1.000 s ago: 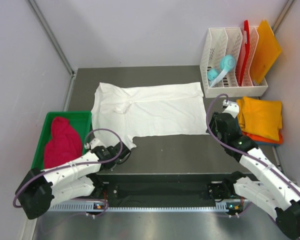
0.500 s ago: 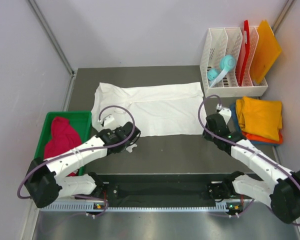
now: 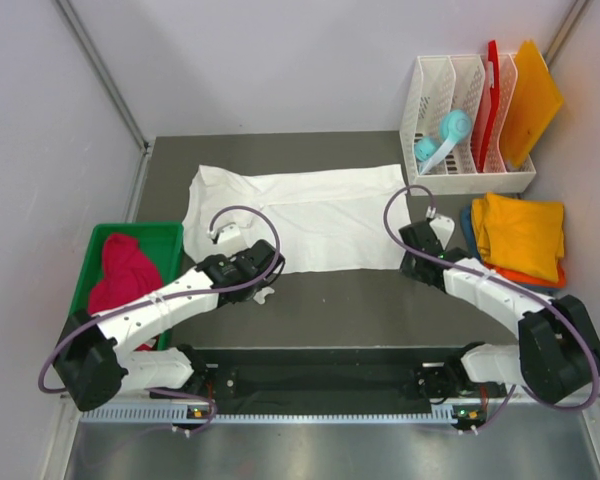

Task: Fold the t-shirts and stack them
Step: Fold the tshirt

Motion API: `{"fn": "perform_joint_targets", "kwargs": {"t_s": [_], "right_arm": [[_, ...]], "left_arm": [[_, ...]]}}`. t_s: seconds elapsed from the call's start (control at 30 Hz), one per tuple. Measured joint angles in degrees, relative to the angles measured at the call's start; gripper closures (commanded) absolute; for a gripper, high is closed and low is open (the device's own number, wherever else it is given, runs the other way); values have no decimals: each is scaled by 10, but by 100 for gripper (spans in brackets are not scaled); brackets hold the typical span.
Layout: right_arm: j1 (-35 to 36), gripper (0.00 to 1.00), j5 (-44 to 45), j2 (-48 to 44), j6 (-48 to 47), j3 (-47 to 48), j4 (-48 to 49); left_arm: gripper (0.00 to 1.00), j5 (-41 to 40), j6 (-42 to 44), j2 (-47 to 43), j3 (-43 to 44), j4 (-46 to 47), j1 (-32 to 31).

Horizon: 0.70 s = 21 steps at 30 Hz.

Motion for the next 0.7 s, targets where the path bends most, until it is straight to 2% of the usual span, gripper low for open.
{"fn": "perform_joint_targets", "kwargs": {"t_s": [0.7], "right_arm": [[-63,62,19,114,-6,37,42]], "left_arm": [[100,6,24,-8,0,2,0]]}}
